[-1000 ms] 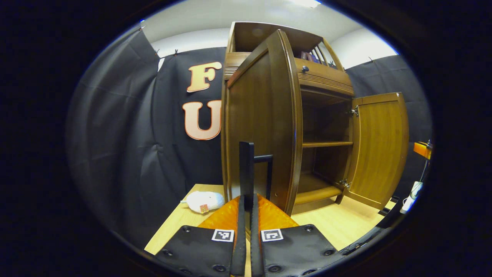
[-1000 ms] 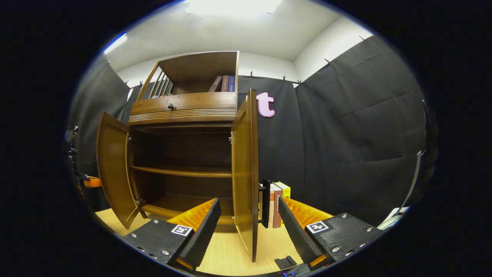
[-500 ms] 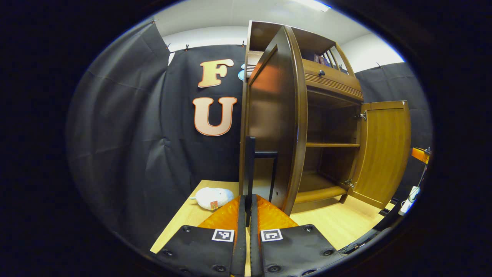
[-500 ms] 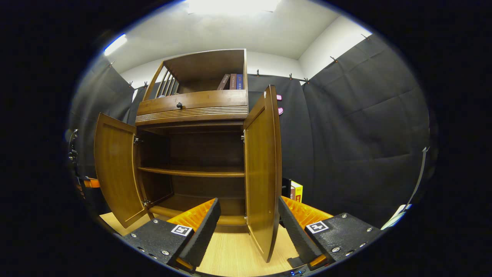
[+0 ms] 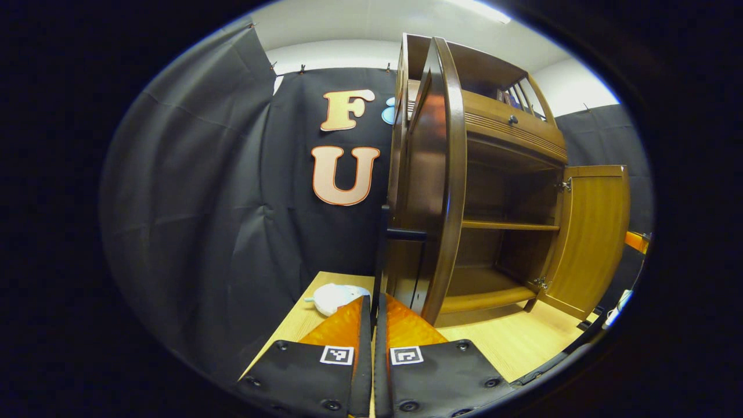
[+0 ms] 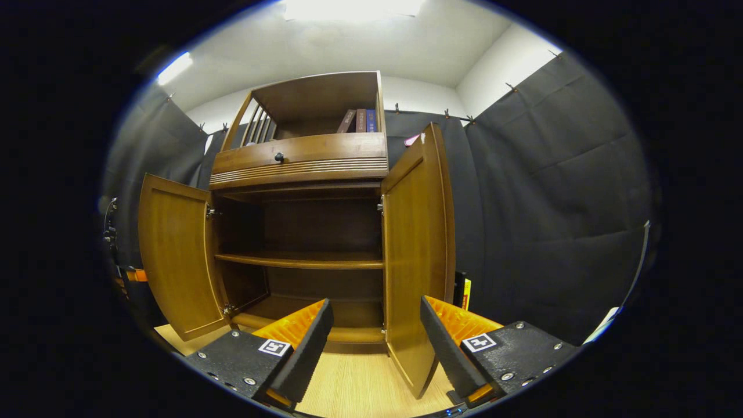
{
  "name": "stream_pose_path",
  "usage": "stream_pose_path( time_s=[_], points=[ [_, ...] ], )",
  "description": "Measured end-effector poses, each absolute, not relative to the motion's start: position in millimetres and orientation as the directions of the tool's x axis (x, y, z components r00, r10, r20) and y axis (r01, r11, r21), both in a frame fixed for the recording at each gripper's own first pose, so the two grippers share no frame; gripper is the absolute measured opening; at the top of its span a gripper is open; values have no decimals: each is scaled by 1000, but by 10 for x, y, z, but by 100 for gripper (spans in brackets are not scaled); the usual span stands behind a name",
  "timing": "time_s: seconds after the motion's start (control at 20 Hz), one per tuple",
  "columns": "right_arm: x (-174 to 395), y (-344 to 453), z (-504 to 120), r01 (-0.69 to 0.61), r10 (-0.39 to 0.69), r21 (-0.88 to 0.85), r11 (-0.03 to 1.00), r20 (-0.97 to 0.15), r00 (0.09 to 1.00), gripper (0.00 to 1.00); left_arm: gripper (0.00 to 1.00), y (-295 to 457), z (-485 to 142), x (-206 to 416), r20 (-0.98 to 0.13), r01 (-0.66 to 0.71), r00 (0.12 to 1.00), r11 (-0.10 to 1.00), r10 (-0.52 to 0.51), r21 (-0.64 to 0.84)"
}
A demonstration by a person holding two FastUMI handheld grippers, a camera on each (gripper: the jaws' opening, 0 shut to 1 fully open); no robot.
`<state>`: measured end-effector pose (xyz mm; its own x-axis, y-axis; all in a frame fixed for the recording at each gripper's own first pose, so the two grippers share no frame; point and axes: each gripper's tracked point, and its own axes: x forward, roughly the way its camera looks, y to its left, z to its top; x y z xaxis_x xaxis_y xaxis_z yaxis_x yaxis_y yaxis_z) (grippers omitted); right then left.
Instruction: Open the right door of the double-door shoe cabinet with the right hand, and open the left door with the left hand.
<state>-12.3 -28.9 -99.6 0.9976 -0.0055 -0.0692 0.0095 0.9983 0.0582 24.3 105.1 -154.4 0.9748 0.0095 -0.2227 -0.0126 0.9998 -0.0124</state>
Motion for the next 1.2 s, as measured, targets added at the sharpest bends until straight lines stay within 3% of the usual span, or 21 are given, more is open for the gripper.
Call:
stream_pose_path(
  time_s=[0.5, 0.55, 0.6, 0.65, 0.8, 0.95, 1.0, 1.05, 1.1, 1.15, 1.2],
  points=[
    [159, -117, -1083, -15, 25, 85, 996, -114, 993, 92, 10, 1031, -1538, 183, -239, -32, 971, 996, 13, -78],
    [172, -100, -1076, -20, 29, 82, 996, -114, 993, 99, 8, 1011, -1479, 175, -233, -24, 972, 996, 2, -89],
    [194, -98, -1061, -20, 29, 79, 997, -114, 993, 86, 9, 988, -1410, 154, -225, -23, 974, 995, 0, -96],
    [213, -103, -1055, -19, 28, 79, 997, -116, 993, 86, 7, 935, -1342, 66, -219, -22, 976, 995, 1, -96],
    [281, -99, -1005, -21, 31, 88, 996, -112, 993, 99, 7, 834, -1087, -127, -183, -26, 983, 998, 14, -65],
    [358, -108, -894, -24, 32, 78, 997, -107, 994, 99, 7, 592, -867, -185, -159, -5, 987, 999, 0, -37],
    [378, -96, -851, -30, 38, 70, 997, -109, 993, 92, 7, 537, -786, -197, -150, -10, 989, 1000, 6, -26],
    [414, -69, -824, -34, 41, 65, 997, -107, 993, 98, 7, 461, -688, -207, -137, -11, 991, 1000, 9, -14],
    [430, -68, -783, -37, 44, 62, 997, -106, 993, 86, 7, 414, -610, -165, -126, -21, 992, 1000, 21, -2],
    [446, -69, -753, -40, 47, 61, 997, -110, 993, 86, 10, 387, -517, -159, -125, -34, 991, 999, 35, 9],
    [456, -62, -721, -48, 54, 60, 997, -112, 992, 98, 9, 325, -449, -109, -115, -29, 993, 1000, 30, 13]
  ],
)
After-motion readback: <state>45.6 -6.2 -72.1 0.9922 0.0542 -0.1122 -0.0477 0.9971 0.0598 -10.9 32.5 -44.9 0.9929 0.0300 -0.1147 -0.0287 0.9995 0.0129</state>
